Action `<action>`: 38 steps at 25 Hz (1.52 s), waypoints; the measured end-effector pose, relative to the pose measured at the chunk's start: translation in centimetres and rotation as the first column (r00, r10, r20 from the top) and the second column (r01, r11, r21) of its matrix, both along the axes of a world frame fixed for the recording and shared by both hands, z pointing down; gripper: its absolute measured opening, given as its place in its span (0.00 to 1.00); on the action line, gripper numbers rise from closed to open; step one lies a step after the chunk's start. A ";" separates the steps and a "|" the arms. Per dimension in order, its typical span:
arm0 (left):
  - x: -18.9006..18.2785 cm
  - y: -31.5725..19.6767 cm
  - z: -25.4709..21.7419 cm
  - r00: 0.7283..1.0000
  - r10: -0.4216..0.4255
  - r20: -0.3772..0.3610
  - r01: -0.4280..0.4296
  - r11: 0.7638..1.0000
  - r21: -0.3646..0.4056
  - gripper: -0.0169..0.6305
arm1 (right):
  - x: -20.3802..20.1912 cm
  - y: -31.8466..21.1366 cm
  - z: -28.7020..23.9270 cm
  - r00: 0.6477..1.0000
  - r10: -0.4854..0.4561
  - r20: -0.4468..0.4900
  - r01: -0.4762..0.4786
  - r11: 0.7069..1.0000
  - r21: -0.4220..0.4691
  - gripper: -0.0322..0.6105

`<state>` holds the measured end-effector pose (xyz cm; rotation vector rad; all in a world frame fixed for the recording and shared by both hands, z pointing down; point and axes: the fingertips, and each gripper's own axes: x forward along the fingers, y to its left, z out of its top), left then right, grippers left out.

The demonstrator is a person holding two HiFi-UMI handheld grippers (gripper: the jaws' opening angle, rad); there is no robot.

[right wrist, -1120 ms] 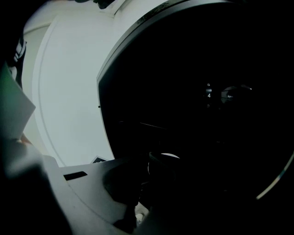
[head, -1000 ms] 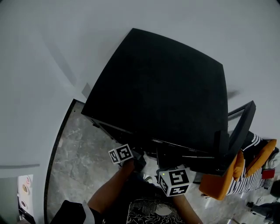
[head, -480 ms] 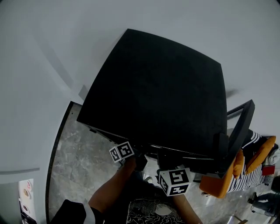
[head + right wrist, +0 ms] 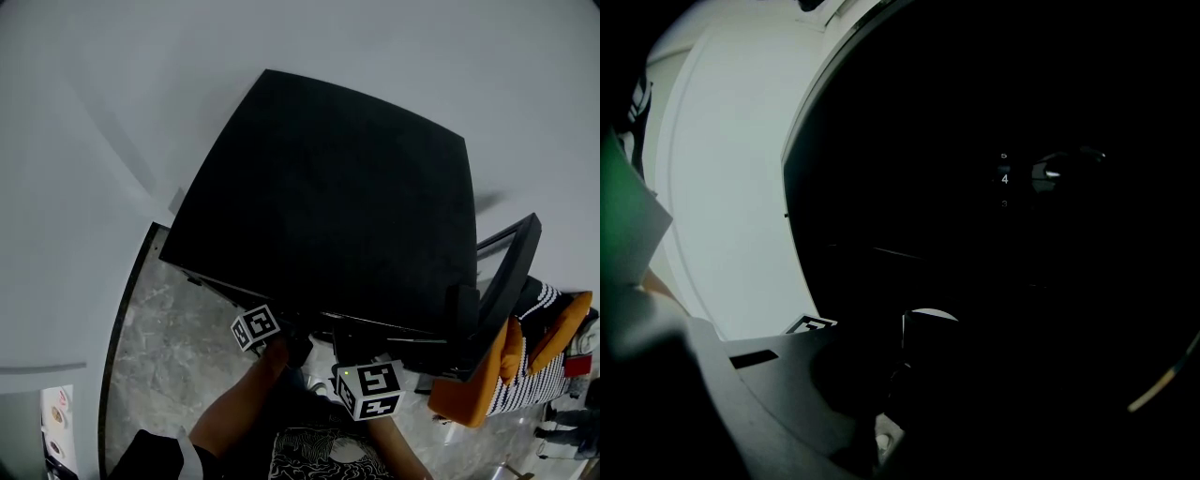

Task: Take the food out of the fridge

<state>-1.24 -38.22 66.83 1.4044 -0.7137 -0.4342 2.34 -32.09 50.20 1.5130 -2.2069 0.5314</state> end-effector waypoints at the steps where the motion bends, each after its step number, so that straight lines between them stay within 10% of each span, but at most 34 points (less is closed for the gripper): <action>1: -0.1 0.1 -0.1 1.000 -0.006 -0.005 0.006 1.000 0.003 0.06 | 0.0 0.1 0.0 1.000 -0.002 0.003 0.002 1.000 0.000 0.09; 24: -4.1 11.0 -9.3 0.972 -0.233 -0.016 0.233 0.965 0.117 0.06 | -0.1 7.6 -2.3 0.984 -0.150 0.095 0.144 0.988 0.061 0.09; 38: -3.5 18.6 -16.9 0.903 -0.398 -0.162 0.424 0.887 0.181 0.06 | 0.5 13.8 -3.7 0.955 -0.278 0.104 0.267 0.958 0.107 0.09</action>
